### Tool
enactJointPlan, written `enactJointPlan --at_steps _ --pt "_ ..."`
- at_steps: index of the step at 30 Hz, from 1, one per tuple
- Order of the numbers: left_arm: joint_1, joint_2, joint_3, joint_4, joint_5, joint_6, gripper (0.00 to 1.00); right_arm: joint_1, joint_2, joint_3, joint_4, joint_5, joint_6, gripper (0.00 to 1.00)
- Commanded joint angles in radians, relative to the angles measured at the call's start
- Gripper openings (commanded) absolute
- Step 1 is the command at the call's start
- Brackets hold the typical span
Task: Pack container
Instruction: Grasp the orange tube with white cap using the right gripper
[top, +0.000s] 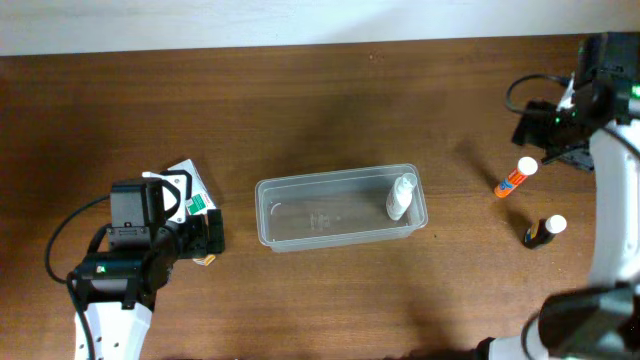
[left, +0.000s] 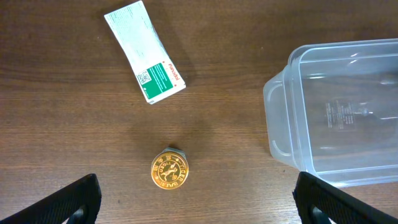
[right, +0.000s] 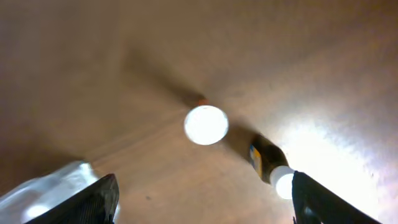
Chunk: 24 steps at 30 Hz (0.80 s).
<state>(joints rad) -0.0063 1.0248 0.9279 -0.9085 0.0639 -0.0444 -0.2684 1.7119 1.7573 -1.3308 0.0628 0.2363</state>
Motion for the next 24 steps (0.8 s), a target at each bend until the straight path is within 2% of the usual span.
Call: enactJointPlan --at_steps 1,7,10,11,13,15,21,24 --pt "-0.004 0.002 0.02 0.0 0.001 0.022 0.99 -0.037 0.109 -0.009 -0.016 -0.009 -0.004 0.81" --pt "-0.004 0.002 0.02 -0.001 0.001 0.022 1.0 -0.04 0.263 -0.009 -0.005 -0.033 -0.037 0.81" --pt "-0.004 0.002 0.02 -0.003 0.001 0.022 1.0 -0.04 0.31 -0.009 -0.005 -0.033 -0.037 0.77" --pt "-0.004 0.002 0.02 -0.003 0.001 0.022 0.99 -0.04 0.32 -0.009 -0.003 -0.035 -0.037 0.74" --pt "-0.004 0.002 0.02 -0.003 0.001 0.022 0.99 -0.04 0.328 -0.009 0.0 -0.045 -0.037 0.61" --pt "-0.004 0.002 0.02 -0.003 0.001 0.022 1.0 -0.04 0.327 -0.009 0.006 -0.057 -0.038 0.41" --pt "-0.004 0.002 0.02 -0.005 0.001 0.022 0.99 -0.04 0.325 -0.008 -0.005 -0.06 -0.048 0.17" --pt "-0.004 0.002 0.02 -0.005 0.001 0.022 0.99 -0.039 0.318 -0.008 -0.012 -0.06 -0.048 0.12"
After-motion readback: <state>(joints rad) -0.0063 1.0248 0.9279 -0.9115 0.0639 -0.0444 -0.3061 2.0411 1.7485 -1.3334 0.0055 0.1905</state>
